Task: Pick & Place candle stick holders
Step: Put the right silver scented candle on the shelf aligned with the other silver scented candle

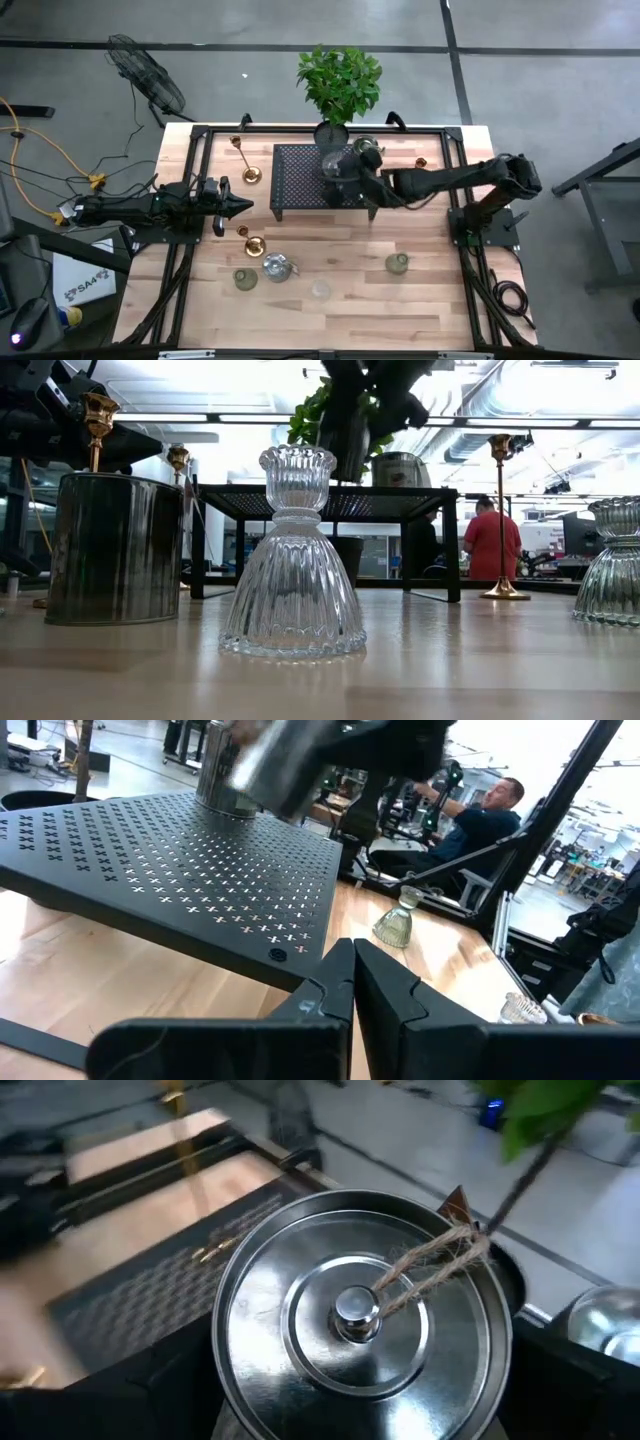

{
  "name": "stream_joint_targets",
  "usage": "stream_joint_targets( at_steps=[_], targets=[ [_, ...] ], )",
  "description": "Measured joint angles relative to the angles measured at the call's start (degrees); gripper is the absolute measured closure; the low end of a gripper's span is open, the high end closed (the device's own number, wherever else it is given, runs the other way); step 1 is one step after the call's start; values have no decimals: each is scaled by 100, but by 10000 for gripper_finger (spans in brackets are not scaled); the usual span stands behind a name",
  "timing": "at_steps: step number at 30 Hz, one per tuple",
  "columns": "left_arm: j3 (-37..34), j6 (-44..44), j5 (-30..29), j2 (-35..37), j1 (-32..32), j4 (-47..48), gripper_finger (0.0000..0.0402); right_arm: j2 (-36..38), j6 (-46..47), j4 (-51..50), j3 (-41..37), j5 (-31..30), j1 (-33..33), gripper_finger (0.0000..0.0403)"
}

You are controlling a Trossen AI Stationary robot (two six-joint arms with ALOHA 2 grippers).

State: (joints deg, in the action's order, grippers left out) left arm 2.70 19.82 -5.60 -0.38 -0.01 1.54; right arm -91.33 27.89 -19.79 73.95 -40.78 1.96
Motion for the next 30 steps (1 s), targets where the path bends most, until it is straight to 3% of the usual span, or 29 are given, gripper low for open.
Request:
stream_joint_targets(
  at_steps=[10,15,30],
  targets=[
    [0,0,32,-2,-2,0,400,-372,398,300,0,-3,-509,52],
    [0,-1,32,-2,-2,0,400,-372,404,297,0,-157,-575,51],
    [0,0,48,-1,0,0,400,-372,86,247,0,192,-614,30]
  ],
)
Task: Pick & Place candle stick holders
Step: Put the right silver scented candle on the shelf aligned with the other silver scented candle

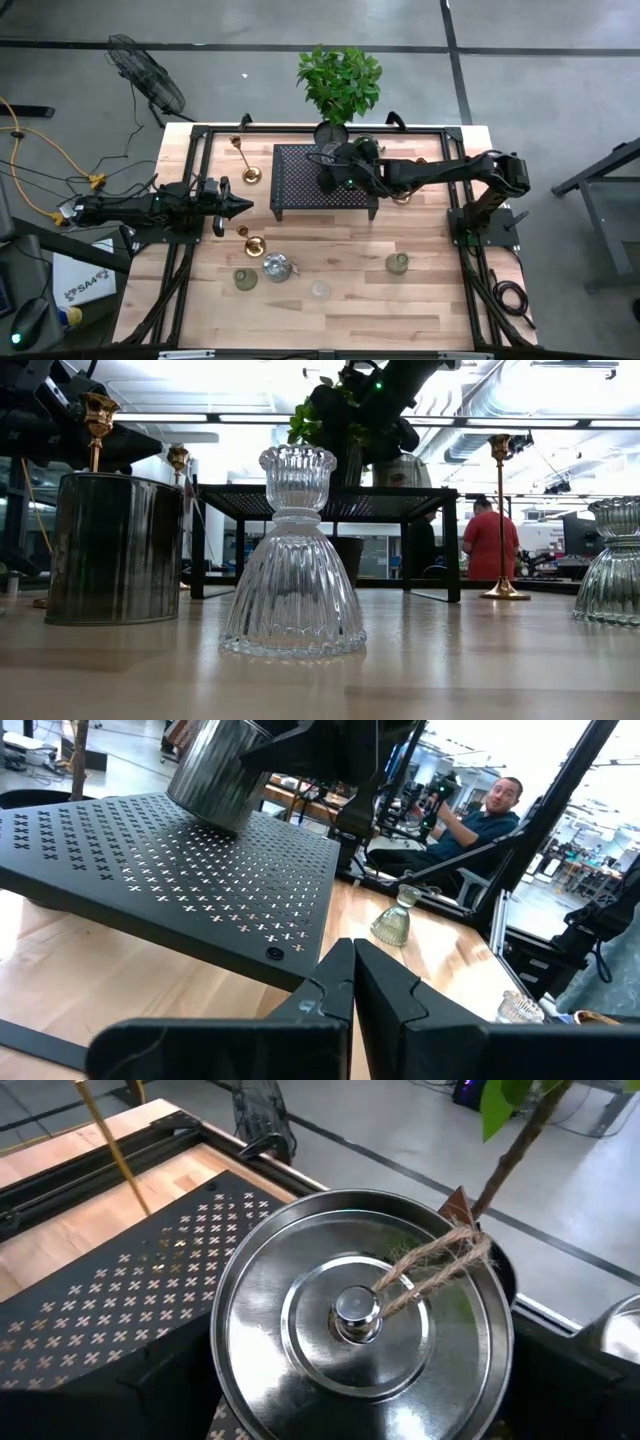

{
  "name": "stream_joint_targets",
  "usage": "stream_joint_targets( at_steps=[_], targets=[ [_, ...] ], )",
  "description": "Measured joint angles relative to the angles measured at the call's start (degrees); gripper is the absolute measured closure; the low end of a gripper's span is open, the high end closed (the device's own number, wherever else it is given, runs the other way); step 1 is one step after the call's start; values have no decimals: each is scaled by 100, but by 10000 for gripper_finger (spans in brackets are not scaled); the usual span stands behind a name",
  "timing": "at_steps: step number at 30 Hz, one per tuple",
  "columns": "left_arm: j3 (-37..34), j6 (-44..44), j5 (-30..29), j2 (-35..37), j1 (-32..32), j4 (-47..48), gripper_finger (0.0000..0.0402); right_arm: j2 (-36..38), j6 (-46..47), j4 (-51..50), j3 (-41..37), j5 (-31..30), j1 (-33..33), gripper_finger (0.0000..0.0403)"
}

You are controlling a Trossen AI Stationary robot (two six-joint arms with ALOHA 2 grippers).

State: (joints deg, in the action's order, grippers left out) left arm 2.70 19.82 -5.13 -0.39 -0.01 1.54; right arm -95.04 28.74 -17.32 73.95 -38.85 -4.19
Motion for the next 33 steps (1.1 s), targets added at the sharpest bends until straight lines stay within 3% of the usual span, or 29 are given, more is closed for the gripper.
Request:
stream_joint_targets(
  at_steps=[13,28,33],
  targets=[
    [0,0,0,0,0,1,400,0,-70,173,0,70,6,3],
    [0,0,-2,0,0,1,400,0,-1249,522,0,83,97,3],
    [0,0,-3,-1,0,0,400,0,-1653,606,1,-287,127,3]
  ],
)
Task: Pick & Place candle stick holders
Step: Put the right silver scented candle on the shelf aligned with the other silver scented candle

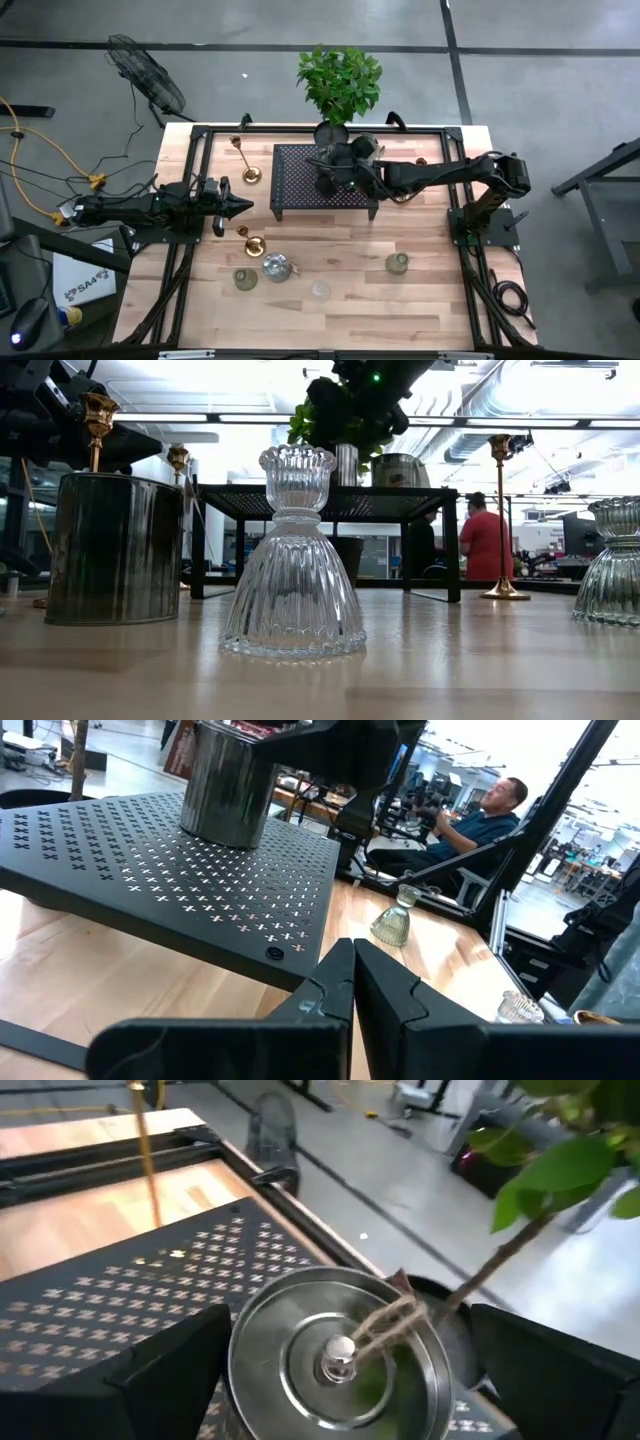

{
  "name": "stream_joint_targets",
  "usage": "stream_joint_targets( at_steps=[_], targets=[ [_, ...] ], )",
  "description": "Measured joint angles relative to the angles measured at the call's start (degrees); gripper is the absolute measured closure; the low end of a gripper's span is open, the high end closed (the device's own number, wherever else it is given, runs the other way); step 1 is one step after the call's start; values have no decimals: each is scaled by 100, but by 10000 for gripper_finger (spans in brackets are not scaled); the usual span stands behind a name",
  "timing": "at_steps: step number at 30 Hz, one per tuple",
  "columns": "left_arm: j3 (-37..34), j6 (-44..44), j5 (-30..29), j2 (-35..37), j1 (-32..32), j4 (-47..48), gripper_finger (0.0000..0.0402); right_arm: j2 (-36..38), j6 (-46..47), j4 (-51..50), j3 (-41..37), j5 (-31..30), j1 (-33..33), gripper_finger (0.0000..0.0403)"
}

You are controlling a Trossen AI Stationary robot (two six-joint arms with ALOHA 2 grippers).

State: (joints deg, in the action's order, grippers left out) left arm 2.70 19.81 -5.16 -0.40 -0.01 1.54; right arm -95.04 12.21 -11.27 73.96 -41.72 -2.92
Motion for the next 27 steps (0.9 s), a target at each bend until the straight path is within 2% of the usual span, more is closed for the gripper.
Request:
stream_joint_targets(
  at_steps=[8,18,27],
  targets=[
    [0,2,-1,0,0,0,400,0,-541,-4,188,-635,9,3],
    [0,1,-1,0,0,0,400,0,-889,263,235,-644,70,3],
    [0,0,-1,2,0,0,400,0,-1400,299,235,-950,140,3]
  ],
)
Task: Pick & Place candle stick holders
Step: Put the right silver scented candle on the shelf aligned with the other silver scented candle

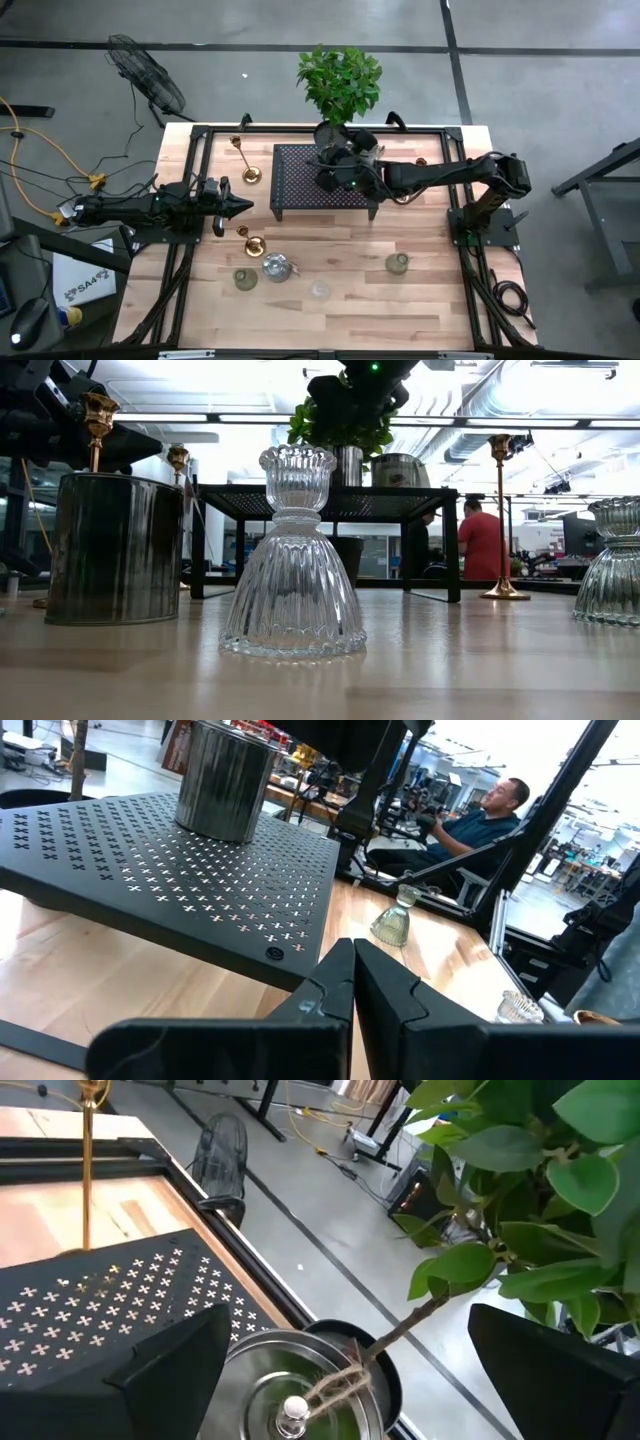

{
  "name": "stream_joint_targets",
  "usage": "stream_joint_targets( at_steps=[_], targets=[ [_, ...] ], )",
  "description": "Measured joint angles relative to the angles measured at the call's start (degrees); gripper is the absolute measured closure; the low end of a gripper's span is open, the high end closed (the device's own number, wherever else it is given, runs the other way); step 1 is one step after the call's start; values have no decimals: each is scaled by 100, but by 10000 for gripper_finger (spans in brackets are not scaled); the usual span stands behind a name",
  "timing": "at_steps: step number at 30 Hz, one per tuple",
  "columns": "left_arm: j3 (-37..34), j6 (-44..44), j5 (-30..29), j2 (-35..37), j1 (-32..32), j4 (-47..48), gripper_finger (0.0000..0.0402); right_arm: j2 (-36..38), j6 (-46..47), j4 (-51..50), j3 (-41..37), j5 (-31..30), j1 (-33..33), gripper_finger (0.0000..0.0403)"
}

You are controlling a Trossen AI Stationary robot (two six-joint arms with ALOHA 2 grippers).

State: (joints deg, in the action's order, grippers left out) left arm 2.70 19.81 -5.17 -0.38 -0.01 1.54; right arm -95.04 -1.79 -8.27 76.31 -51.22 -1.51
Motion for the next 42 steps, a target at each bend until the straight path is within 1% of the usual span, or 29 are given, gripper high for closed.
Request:
stream_joint_targets(
  at_steps=[6,12,16,19,22,24,26,32,34,37,38,39,42],
  targets=[
    [0,0,0,-2,-2,0,400,0,-8,63,0,-27,11,3],
    [0,0,0,-1,0,0,400,1,-519,337,0,-430,176,3],
    [0,1,0,-1,-2,0,400,83,-646,386,0,-182,502,6],
    [0,0,-2,-2,0,0,400,139,-499,181,-2,104,776,25],
    [0,0,-1,-1,0,0,400,205,-36,135,-152,573,1032,65],
    [0,0,0,0,0,0,400,245,291,227,-381,939,1172,99],
    [0,0,0,-1,0,0,400,282,519,493,-702,1106,1303,138],
    [0,0,0,-2,0,0,400,303,633,1722,-1758,950,1474,262],
    [0,0,0,0,-2,0,400,303,632,2073,-1982,941,1466,305],
    [0,0,-1,0,0,0,400,304,632,2253,-2116,918,1402,370],
    [0,0,-1,-2,-2,0,400,304,628,2254,-2116,927,1367,385],
    [0,0,0,-2,0,0,400,304,629,2268,-2114,936,1327,391],
    [0,1,0,-2,0,0,400,286,651,2284,-2111,963,1183,398]
  ],
)
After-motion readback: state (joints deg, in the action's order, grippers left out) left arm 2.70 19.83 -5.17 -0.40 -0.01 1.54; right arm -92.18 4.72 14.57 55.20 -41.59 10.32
